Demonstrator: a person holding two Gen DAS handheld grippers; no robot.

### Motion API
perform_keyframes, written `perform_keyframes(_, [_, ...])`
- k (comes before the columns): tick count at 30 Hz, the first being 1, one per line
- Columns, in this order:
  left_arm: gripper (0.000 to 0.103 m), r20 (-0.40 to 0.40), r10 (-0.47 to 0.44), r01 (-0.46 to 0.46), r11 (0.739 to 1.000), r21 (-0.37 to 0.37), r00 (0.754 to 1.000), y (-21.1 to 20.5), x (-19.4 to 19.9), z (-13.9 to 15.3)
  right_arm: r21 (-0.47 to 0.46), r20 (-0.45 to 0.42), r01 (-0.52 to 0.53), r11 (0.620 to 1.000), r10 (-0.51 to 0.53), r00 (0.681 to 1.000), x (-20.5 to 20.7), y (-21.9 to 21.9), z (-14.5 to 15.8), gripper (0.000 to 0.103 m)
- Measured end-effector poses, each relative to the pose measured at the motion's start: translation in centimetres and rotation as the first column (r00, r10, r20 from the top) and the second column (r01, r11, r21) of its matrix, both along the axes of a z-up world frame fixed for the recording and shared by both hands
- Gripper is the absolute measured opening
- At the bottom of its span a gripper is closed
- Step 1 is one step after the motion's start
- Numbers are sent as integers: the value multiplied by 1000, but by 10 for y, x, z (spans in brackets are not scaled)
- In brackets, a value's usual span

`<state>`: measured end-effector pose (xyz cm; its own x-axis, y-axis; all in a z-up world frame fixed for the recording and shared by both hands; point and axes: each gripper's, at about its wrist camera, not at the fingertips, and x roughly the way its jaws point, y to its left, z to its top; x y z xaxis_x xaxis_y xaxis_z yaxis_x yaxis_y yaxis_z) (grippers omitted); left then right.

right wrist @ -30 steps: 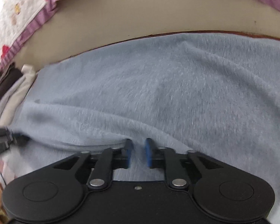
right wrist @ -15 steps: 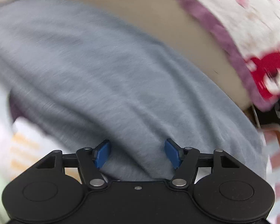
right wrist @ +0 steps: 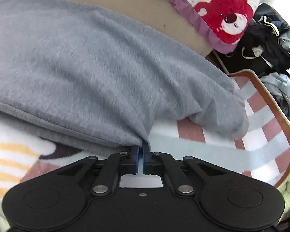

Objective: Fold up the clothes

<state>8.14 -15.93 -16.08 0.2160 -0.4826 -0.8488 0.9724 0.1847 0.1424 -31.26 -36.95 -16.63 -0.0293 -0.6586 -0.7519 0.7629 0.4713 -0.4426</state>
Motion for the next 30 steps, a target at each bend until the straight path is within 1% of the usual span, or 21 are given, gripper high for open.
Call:
perform_keyframes(2, [10,-22,25,-24,1000,9,999,2,5,9,31,19,40,999,-41,999,-4,-4,5,1])
perform_keyframes(4, [20,-78,109,-108,994,16,991,9,18,25,117,68,111,987,-119,991,-18,-9,14,3])
perform_keyframes(5, [34,-109,164,-163,986,18,980,16,27,30,158,104,142,977,-160,982,-24,-12,20,6])
perform_keyframes(6, [45,-144,242,-244,970,6,960,29,41,35,196,147,162,967,-192,970,-27,-11,29,15])
perform_keyframes(8, [46,-229,374,-384,923,-2,899,56,66,35,226,246,139,964,-194,949,-26,-4,45,18])
perform_keyframes(9, [46,-271,434,-451,893,-1,859,70,78,36,219,287,110,969,-172,942,-20,-1,51,30])
perform_keyframes(10, [46,-323,497,-522,853,11,805,84,91,31,208,326,80,975,-146,934,-13,3,56,42])
perform_keyframes(12, [45,-374,566,-601,799,30,734,97,107,23,167,394,25,986,-90,915,4,7,60,48])
perform_keyframes(13, [45,-360,595,-628,778,31,719,97,111,20,154,409,6,988,-69,910,14,7,58,48])
perform_keyframes(14, [45,-312,619,-644,764,29,721,93,112,18,160,416,-12,987,-56,908,24,5,55,48])
perform_keyframes(16, [46,-281,621,-647,763,3,732,85,108,14,175,424,-48,983,-31,905,44,2,47,48])
perform_keyframes(17, [46,-305,627,-659,752,-2,717,82,109,11,176,425,-60,983,-21,905,52,1,43,48])
perform_keyframes(18, [50,-332,633,-672,740,-6,700,81,110,9,180,422,-72,981,-11,906,61,0,38,48])
perform_keyframes(20, [54,-338,657,-690,723,29,674,74,109,-1,185,408,-84,979,2,913,73,-1,29,48])
perform_keyframes(22, [54,-355,665,-695,716,56,657,70,111,-10,190,405,-79,979,-5,914,77,-4,25,48])
perform_keyframes(23, [57,-364,667,-700,712,53,650,71,112,-14,193,404,-75,978,-9,915,78,-6,23,48])
perform_keyframes(25, [65,-365,663,-709,705,11,653,69,112,-16,198,402,-68,978,-18,916,82,-9,20,49])
perform_keyframes(27, [72,-336,671,-717,697,-18,660,63,112,-19,214,406,-64,975,-29,913,80,-11,16,51])
perform_keyframes(28, [73,-308,682,-723,690,-30,664,59,112,-21,222,410,-63,973,-34,912,78,-10,15,52])
perform_keyframes(29, [72,-270,688,-722,690,-42,673,54,111,-22,221,416,-66,973,-33,909,76,-9,14,52])
perform_keyframes(30, [69,-234,676,-704,708,-56,699,49,109,-24,220,420,-71,973,-28,907,75,-10,14,54])
